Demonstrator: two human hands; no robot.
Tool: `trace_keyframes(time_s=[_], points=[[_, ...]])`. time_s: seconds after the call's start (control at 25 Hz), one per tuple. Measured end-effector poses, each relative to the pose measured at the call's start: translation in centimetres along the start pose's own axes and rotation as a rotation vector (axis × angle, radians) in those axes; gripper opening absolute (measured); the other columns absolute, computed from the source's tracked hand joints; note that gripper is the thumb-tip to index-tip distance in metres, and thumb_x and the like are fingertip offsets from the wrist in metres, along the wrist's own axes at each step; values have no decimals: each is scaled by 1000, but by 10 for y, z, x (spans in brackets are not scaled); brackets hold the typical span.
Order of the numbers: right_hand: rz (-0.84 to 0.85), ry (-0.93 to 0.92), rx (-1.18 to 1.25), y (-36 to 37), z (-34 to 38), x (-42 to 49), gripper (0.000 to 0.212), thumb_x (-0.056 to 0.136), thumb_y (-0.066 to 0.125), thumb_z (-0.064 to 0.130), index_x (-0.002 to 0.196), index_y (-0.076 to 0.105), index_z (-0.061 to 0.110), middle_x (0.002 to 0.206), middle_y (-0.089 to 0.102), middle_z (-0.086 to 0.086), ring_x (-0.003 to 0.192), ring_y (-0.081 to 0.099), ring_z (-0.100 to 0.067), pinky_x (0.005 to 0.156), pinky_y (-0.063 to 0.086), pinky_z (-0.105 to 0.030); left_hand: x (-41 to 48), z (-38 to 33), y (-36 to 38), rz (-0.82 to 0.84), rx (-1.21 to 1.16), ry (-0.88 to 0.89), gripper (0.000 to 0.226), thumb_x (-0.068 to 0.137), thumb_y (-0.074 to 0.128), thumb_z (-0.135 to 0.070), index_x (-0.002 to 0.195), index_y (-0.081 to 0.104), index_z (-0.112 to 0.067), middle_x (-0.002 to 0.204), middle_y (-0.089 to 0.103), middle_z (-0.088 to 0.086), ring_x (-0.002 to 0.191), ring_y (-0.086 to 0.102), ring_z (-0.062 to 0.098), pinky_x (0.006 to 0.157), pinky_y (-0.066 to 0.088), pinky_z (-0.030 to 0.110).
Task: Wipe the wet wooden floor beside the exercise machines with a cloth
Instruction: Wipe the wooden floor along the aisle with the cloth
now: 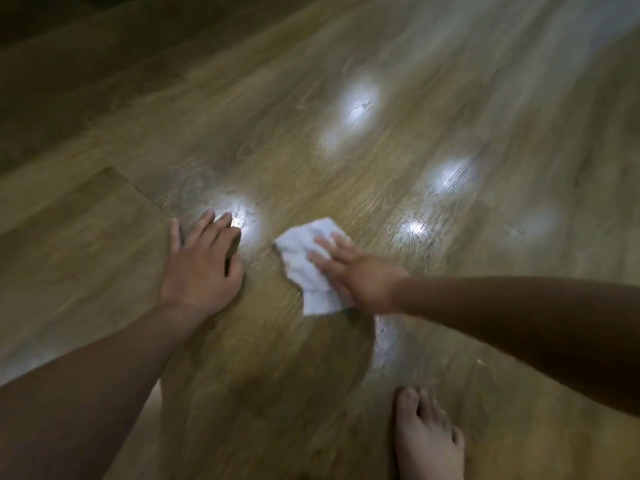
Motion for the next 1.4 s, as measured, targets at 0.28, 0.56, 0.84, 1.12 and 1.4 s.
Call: trace_keyframes(time_s=[0.28,0.56,0.84,1.12,1.4], points=[[-470,719,224,-31,-161,47,81,82,9,47,159,17,22,167,8,-12,153,1,-38,125,1,-50,5,-4,4,61,130,38,52,84,39,-35,122,61,-8,139,53,12,136,40,36,111,18,71],[-323,43,-8,-20,-12,73,70,87,28,40,155,32,26,165,19,-14,150,11,-46,119,10,-62,3,-5,4,52,91,47,43,87,43,-30,121,57,-8,139,52,15,138,37,38,112,15,71],[-464,-57,-21,-48,-89,118,67,91,28,34,156,31,16,162,27,-15,150,22,-41,120,19,-57,8,2,-1,8,61,-225,45,83,48,-34,123,44,-13,147,41,17,143,29,35,114,8,70],[-467,395,101,-112,-123,171,72,90,23,36,155,24,6,161,13,-30,147,10,-53,116,11,-70,7,16,-2,5,144,-456,68,84,44,-57,138,43,-15,160,26,10,150,15,30,116,8,67],[-458,-370,-106,-79,33,204,60,97,29,41,156,29,27,164,26,-7,152,20,-32,122,15,-55,-2,47,-37,-446,-286,-568,48,77,55,-28,119,42,-8,137,43,21,129,40,29,111,31,51]])
Point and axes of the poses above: each hand's wrist, its own x-axis towards the middle knuckle, its own y-axis out of the palm, z = x × y, the point moved 5 cm from there along x, towards the middle knuckle
